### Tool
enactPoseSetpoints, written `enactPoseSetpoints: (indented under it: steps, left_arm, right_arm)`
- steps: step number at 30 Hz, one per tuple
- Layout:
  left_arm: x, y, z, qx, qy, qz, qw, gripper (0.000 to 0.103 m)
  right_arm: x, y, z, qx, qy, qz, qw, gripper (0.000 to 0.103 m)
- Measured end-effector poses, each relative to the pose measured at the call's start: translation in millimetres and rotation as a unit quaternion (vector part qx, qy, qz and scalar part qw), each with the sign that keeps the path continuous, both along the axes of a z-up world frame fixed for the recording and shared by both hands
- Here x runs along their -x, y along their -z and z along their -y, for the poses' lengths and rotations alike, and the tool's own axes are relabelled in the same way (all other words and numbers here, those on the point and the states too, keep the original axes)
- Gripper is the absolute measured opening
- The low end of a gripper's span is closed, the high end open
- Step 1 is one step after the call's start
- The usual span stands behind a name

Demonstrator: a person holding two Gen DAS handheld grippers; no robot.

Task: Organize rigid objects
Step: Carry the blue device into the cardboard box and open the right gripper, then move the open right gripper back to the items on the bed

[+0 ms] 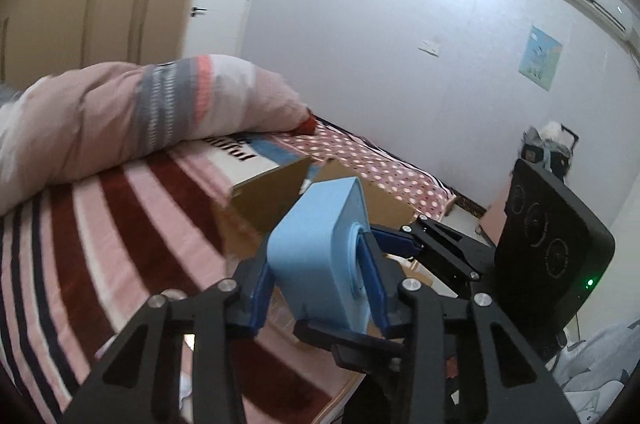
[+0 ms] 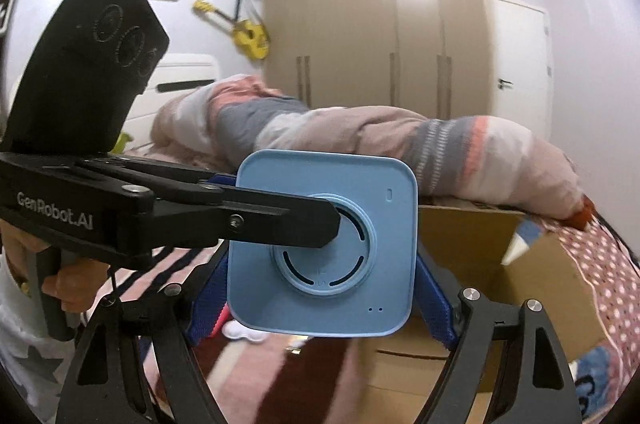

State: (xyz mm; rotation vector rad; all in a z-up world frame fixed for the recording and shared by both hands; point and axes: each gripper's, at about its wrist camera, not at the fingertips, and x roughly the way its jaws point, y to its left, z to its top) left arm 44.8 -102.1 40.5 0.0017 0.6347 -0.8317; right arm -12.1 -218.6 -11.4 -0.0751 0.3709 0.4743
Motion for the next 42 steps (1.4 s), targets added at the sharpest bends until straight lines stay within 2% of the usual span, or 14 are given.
enactPoseSetpoints:
  steps: [4,7,12,14,17,19,23,27,34,38,42]
  left_arm:
    - [-11,4,45,-0.034,0.026,0.003,0.9991,0.035]
    - [-26,13,68,-0.052,0.044,-0.013,0.9976,0.034]
    - [-51,31,90,-0.052,0.047,-0.049,0.9964,0.035]
    - [-56,34,93,-0.058,0.042,-0.058,0.9957,0.038]
    - [-62,37,93,-0.083,0.003,-0.047,0.9954,0.049]
    - [-63,36,85,-0.071,-0.001,-0.049,0.9962,0.055]
    - [-56,26,55,-0.054,-0.029,-0.031,0.9976,0.057]
    - [-42,15,11,-0.042,-0.072,-0.011,0.9965,0.062]
    - [-15,23,-90,-0.051,-0.181,0.008,0.9821,0.064]
    - [-1,45,-141,-0.055,-0.231,-0.001,0.9715,0.064]
    - [6,76,-181,-0.058,-0.264,-0.024,0.9626,0.064]
  right_arm:
    - [-13,1,37,-0.011,0.029,-0.025,0.999,0.079]
    - [-25,8,62,-0.014,0.043,-0.054,0.998,0.079]
    - [-49,22,84,-0.015,0.049,-0.11,0.993,0.079]
    - [-58,27,85,-0.006,0.048,-0.125,0.991,0.079]
    - [-66,29,84,0.016,0.056,-0.136,0.989,0.079]
    - [-69,29,80,0.037,0.07,-0.134,0.988,0.081]
    - [-69,27,78,0.036,0.074,-0.13,0.988,0.084]
    - [-53,14,65,0.029,0.054,-0.104,0.993,0.084]
    - [-25,-8,2,0.017,-0.04,-0.064,0.997,0.081]
    - [-25,1,-49,0.015,-0.109,-0.098,0.989,0.075]
    - [-35,35,-104,0.028,-0.149,-0.157,0.976,0.064]
